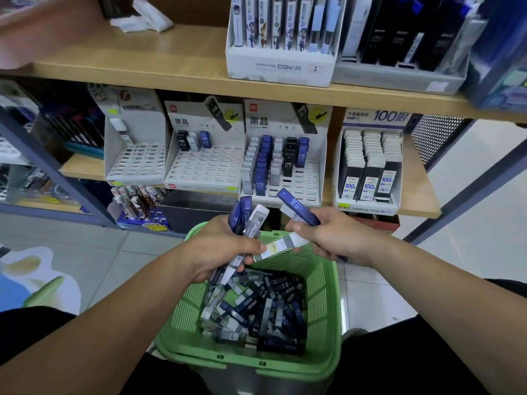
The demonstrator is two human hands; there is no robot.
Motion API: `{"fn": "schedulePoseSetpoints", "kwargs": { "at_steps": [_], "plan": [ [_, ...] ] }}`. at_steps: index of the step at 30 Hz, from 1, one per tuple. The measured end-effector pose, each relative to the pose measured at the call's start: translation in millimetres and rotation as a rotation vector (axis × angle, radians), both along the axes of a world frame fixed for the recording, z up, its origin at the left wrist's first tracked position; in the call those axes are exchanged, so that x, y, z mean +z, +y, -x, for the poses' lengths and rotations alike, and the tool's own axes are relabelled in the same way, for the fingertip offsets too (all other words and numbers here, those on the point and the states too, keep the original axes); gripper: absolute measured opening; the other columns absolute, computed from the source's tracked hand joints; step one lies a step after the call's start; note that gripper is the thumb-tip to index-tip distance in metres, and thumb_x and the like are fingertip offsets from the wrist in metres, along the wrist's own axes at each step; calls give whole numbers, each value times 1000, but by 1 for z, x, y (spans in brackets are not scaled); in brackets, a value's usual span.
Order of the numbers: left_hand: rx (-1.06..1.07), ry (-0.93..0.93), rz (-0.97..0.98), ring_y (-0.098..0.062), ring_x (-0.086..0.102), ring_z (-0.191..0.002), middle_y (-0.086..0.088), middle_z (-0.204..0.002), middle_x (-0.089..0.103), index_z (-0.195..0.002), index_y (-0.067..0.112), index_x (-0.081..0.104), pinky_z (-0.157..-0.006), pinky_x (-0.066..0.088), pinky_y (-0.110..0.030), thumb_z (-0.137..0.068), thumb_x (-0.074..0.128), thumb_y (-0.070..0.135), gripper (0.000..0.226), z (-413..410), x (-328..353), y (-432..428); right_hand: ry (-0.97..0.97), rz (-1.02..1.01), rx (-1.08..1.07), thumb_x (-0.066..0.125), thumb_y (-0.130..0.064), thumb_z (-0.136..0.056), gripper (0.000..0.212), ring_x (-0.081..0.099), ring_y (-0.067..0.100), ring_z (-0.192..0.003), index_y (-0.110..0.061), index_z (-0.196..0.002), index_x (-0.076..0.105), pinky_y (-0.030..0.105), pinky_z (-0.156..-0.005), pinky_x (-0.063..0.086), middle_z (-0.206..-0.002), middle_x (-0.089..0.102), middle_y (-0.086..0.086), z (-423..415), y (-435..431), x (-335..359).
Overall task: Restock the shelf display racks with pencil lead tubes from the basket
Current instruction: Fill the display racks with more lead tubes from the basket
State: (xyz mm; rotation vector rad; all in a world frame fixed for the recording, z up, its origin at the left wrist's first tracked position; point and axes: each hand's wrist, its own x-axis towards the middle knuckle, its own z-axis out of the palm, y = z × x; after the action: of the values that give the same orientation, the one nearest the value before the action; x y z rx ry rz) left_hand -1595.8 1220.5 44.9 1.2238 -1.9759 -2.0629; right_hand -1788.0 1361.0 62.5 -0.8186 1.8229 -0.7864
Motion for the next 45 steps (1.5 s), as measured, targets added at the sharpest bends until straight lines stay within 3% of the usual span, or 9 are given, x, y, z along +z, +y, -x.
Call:
{"fn": "schedulePoseSetpoints", "kwargs": {
  "at_steps": [4,10,15,20,27,32,36,42,45],
  "plan": [
    [130,52,-27,-22,60,-60,-12,-71,65,-98,3,63,-58,52,-36,-83,82,3,24,0,1,1,18,24,-67,53,-31,-107,12,38,17,-50,-21,-114,56,23,-42,31,-86,78,9,5,0,-5],
    [337,193,-127,-22,61,-59,-14,-70,65,-98,4,65,-57,55,-33,-88,78,5,17,-13,3,1,61,-82,99,53,-35,-106,10,41,13,-49,-25,-106,54,26,-45,35,-69,55,3,-7,-2,-14],
    [469,277,-42,-17,66,-66,-5,-75,71,-101,7,67,-64,60,-37,-90,78,8,16,-11,2,-1,74,-155,287,54,-39,-106,18,43,15,-50,-22,-98,53,26,-47,38,-71,54,4,-26,-4,-20],
    [479,283,3,-20,71,-73,-6,-84,74,-101,8,67,-64,58,-33,-90,78,9,15,-1,-1,8,144,-74,381,64,-64,-90,43,46,15,-55,-22,-93,57,32,-56,39,-66,48,-3,-44,-8,-21],
    [513,297,78,-20,64,-68,-3,-70,67,-86,11,64,-69,56,-39,-90,75,9,12,8,-5,9,-336,27,158,48,-75,-91,58,30,14,-49,-17,-92,53,28,-48,23,-62,45,-2,-59,-16,-14],
    [491,289,115,-19,61,-67,-6,-71,65,-88,6,65,-65,56,-37,-89,76,10,11,11,-5,7,-501,22,139,49,-57,-102,41,32,12,-52,-16,-100,47,24,-45,26,-67,45,-1,-61,-24,-11],
    [514,282,87,-25,70,-77,-21,-89,73,-105,-1,68,-70,61,-47,-90,76,11,21,10,-2,-9,-610,29,2,55,-42,-104,27,35,12,-54,-17,-112,49,22,-44,28,-71,49,0,-55,-29,-8],
    [438,299,-85,-17,70,-71,-9,-84,73,-110,1,70,-64,58,-35,-93,74,13,20,5,7,-8,-609,128,-223,60,-13,-103,10,47,15,-58,-13,-96,53,31,-52,42,-74,53,4,-34,-32,-4],
    [375,310,-140,-20,68,-73,-11,-86,73,-109,2,71,-65,57,-36,-94,72,11,18,3,8,2,-666,138,-319,56,-12,-103,12,44,14,-54,-12,-92,51,28,-49,40,-71,52,2,-30,-35,-1]
  ]
}}
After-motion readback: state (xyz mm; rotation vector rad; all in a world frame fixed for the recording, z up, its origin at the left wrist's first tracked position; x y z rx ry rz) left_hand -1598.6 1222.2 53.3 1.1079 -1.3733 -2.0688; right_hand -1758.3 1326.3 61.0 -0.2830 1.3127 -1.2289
